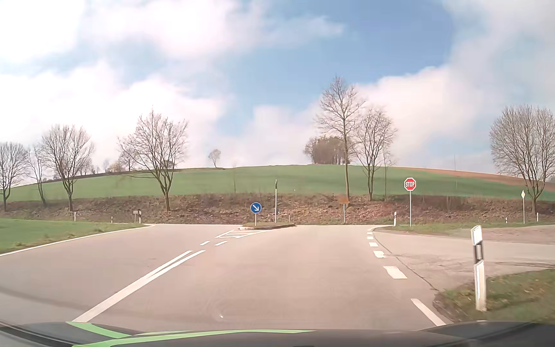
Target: Follow the waypoints while adhering to traffic rules and regulations
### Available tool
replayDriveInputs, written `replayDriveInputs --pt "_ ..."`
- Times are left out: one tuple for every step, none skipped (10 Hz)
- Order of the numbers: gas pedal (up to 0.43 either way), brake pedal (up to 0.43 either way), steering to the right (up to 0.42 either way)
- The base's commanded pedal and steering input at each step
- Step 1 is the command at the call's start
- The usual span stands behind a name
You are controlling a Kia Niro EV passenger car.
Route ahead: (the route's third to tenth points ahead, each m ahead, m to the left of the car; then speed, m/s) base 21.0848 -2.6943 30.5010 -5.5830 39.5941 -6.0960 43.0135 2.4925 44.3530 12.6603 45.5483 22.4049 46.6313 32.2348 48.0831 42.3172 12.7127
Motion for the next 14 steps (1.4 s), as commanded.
replayDriveInputs --pt "0.0 0.238 0.04" --pt "0.0 0.244 0.041" --pt "0.0 0.244 0.041" --pt "0.0 0.25 0.041" --pt "0.0 0.25 0.041" --pt "0.0 0.25 0.041" --pt "0.0 0.25 0.042" --pt "0.0 0.256 0.043" --pt "0.0 0.256 0.042" --pt "0.0 0.256 0.042" --pt "0.0 0.262 0.042" --pt "0.0 0.262 0.041" --pt "0.0 0.262 0.039" --pt "0.0 0.262 0.036"
